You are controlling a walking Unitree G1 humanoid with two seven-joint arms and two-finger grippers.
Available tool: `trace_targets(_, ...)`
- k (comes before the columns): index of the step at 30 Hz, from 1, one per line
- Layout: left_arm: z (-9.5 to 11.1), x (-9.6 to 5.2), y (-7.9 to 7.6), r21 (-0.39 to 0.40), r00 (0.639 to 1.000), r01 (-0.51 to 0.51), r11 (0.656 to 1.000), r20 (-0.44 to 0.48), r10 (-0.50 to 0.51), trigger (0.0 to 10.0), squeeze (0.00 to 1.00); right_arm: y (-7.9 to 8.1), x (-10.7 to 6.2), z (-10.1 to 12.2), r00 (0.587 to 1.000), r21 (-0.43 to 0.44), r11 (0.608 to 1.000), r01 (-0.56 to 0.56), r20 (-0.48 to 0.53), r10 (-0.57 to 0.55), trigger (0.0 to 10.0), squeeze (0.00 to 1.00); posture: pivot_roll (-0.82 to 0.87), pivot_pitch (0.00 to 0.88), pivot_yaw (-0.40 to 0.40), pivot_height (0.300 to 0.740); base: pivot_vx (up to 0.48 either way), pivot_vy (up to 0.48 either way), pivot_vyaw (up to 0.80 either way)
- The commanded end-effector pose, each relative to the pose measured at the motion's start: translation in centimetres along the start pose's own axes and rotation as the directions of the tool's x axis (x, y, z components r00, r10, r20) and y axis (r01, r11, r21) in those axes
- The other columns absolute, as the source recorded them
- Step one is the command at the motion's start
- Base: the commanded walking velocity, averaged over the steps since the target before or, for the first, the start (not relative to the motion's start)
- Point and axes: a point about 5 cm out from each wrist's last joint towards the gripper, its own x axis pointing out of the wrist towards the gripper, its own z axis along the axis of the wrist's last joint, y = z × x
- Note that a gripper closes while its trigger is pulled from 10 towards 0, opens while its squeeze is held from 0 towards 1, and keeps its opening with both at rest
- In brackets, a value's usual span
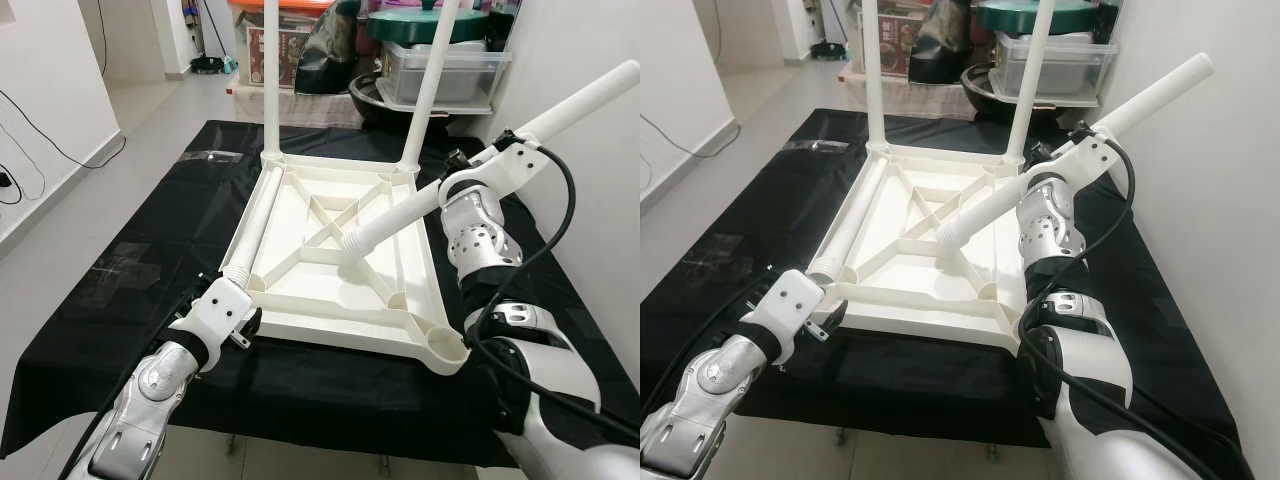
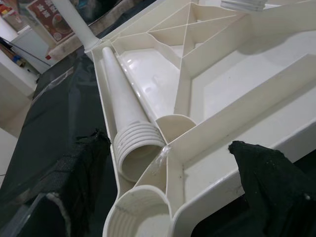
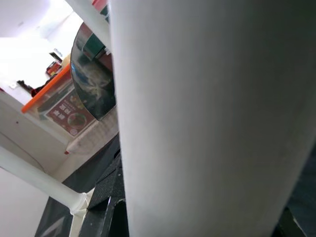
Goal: Building children table
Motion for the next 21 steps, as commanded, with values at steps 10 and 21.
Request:
trace_targets(10,-0.47,0.10,-0.65,-0.007,1.000,0.018,1.000,-0.013,-0.018,10.0,0.00,-0.03,-0.14,-0.72,0.999,-0.084,0.996,0.034,-0.002,-0.034,0.0,0.00,0.15,0.000,-0.069,0.740,0.000,0.000,0.00)
trace_targets(21,-0.56,0.22,-0.69,-0.006,1.000,0.019,1.000,-0.012,-0.019,10.0,0.00,0.27,-0.33,-0.87,0.999,-0.094,0.995,0.032,0.001,-0.032,0.0,0.00,0.15,0.000,-0.066,0.740,0.000,0.000,0.00)
